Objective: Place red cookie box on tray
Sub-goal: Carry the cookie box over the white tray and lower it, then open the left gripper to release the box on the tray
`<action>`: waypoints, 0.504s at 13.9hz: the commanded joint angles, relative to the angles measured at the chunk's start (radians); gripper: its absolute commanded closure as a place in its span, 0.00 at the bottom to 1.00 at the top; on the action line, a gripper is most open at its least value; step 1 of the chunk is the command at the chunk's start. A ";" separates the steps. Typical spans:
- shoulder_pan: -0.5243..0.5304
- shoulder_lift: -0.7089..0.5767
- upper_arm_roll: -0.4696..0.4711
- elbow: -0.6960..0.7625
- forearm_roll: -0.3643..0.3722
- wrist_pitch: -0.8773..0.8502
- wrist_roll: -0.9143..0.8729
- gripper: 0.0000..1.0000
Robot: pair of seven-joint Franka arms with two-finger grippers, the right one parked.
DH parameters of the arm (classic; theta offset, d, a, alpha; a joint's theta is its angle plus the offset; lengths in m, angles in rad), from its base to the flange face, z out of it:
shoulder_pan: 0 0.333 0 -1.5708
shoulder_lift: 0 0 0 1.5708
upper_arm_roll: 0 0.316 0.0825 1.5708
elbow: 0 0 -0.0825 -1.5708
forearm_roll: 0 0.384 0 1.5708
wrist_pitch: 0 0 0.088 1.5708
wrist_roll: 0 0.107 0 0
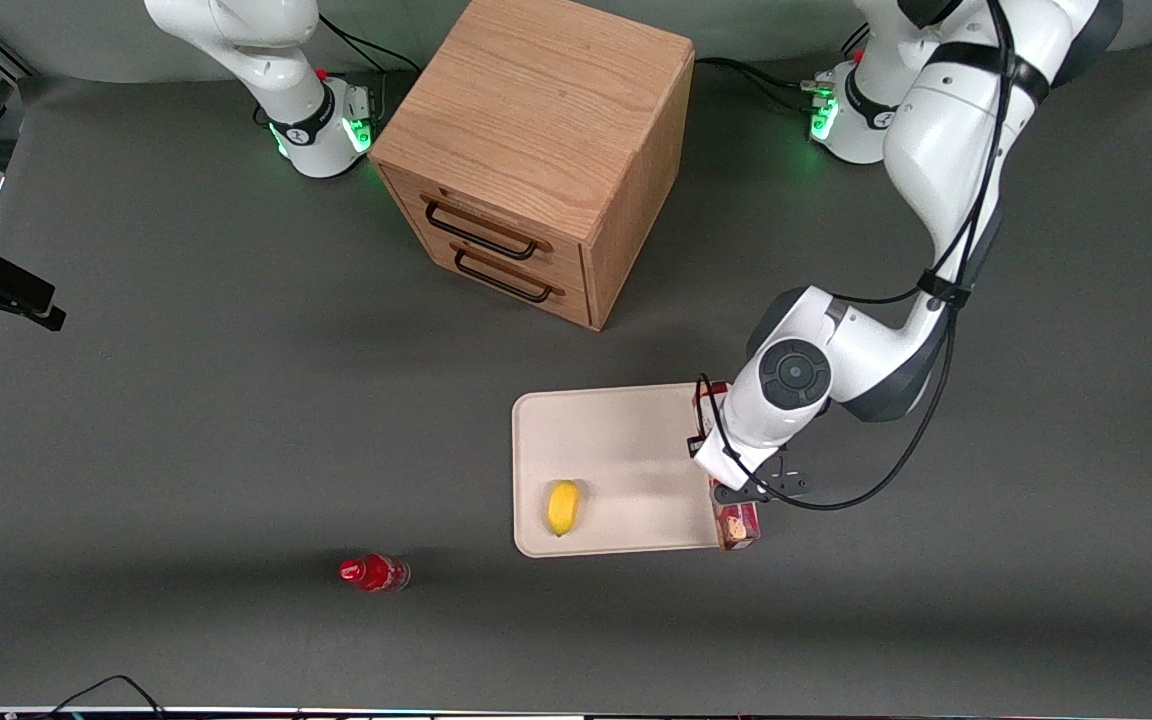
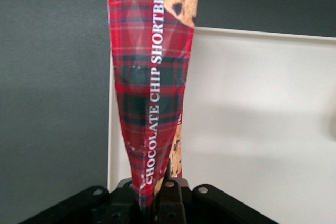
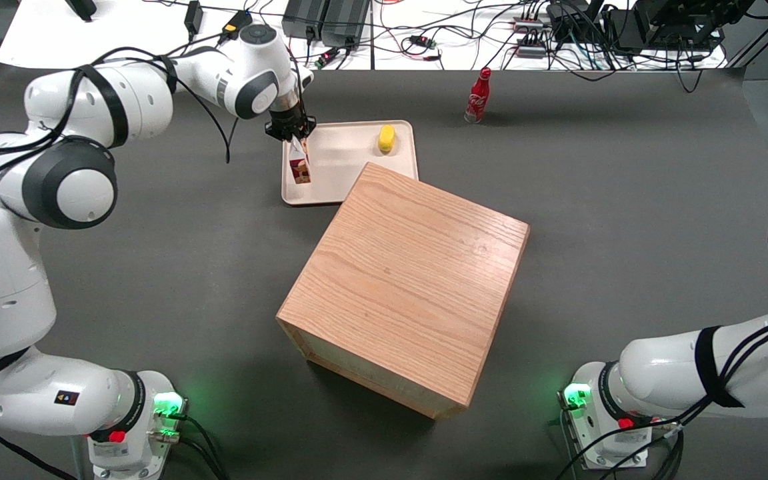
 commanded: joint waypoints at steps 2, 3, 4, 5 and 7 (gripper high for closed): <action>-0.011 0.051 0.002 0.031 0.029 0.029 -0.027 1.00; -0.011 0.058 0.002 0.031 0.032 0.029 -0.027 1.00; -0.011 0.062 0.002 0.028 0.040 0.031 -0.027 1.00; -0.011 0.062 0.002 0.028 0.042 0.029 -0.025 1.00; -0.011 0.066 0.002 0.028 0.042 0.029 -0.025 0.49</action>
